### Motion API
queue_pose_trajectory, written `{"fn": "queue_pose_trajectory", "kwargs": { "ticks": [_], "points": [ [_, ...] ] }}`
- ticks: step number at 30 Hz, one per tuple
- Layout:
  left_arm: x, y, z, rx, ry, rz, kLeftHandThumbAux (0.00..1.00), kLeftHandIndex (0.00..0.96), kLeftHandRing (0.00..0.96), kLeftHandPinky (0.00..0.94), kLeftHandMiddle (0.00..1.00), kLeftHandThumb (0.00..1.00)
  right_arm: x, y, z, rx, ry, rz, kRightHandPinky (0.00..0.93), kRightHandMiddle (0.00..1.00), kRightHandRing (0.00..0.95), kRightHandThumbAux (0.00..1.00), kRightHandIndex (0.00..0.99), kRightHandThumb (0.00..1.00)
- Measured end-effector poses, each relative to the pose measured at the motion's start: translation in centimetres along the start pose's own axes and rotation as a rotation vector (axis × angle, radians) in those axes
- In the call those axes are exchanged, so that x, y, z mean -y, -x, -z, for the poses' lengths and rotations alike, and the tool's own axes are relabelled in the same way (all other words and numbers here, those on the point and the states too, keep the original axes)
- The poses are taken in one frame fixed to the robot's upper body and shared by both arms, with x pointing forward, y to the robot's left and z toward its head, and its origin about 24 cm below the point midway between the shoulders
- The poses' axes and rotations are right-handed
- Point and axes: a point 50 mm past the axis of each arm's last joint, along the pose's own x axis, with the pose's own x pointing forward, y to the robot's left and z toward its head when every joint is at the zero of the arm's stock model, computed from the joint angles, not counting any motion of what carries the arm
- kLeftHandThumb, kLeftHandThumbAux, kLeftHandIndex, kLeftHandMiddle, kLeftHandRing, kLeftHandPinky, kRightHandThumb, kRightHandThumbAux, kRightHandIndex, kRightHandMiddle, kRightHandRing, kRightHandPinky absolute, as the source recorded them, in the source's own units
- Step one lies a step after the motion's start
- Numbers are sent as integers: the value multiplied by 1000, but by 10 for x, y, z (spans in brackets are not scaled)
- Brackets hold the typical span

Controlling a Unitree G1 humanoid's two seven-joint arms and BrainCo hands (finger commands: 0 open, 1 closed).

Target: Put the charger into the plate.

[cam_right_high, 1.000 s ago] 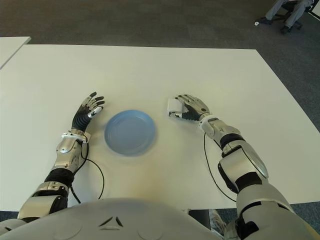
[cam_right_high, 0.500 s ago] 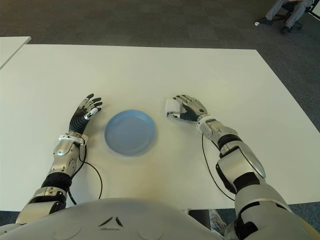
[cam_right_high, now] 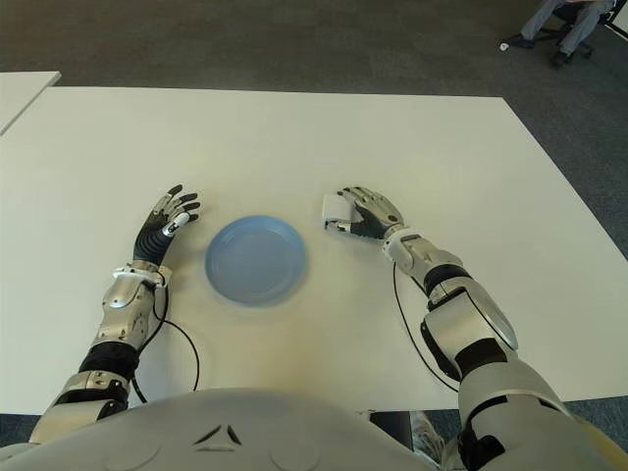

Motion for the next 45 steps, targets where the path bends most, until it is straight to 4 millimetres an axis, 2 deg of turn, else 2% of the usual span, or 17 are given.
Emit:
{"fn": "queue_pose_trajectory", "kwargs": {
  "ticks": [14, 17, 22, 24, 25, 26, 28, 31, 33, 37, 45],
  "points": [
    [1, 0, 0, 5, 26, 5, 488, 140, 255, 261, 254, 0, 0, 0, 2, -4, 19, -26, 102, 0, 2, 202, 0, 323],
    [1, 0, 0, 7, 33, 3, 493, 159, 264, 267, 269, 0, 1, 0, 2, -4, 29, -35, 65, 8, 4, 213, 0, 334],
    [3, -1, 0, 9, 40, 3, 495, 187, 278, 276, 288, 0, 3, -1, 3, 0, 45, -49, 67, 91, 57, 217, 61, 343],
    [3, -1, 0, 10, 43, 3, 498, 203, 287, 279, 301, 0, 5, -1, 4, 5, 55, -54, 239, 248, 214, 232, 215, 363],
    [4, -1, 0, 11, 45, 2, 499, 206, 289, 280, 303, 0, 6, -1, 4, 7, 60, -56, 274, 280, 246, 235, 243, 367],
    [4, -1, 0, 11, 48, 0, 501, 217, 294, 283, 310, 0, 7, -1, 4, 10, 66, -56, 396, 385, 362, 265, 310, 385],
    [4, -1, 0, 13, 54, -2, 507, 234, 301, 288, 318, 0, 10, -3, 4, 17, 80, -53, 554, 528, 513, 340, 415, 435],
    [5, -1, 0, 15, 59, -4, 510, 245, 305, 292, 323, 0, 16, -5, 4, 38, 128, -56, 637, 609, 593, 396, 480, 477],
    [6, -2, 0, 18, 61, -3, 510, 255, 306, 291, 326, 0, 19, -6, 5, 48, 164, -53, 740, 701, 697, 577, 458, 626],
    [7, -2, -1, 26, 63, -2, 496, 263, 307, 296, 329, 0, 24, -9, 3, 74, 255, -28, 834, 794, 793, 678, 445, 714],
    [9, -2, -1, 30, 58, -3, 492, 283, 323, 306, 354, 0, 26, -10, 4, 69, 294, -13, 834, 853, 839, 706, 441, 741]
  ]
}}
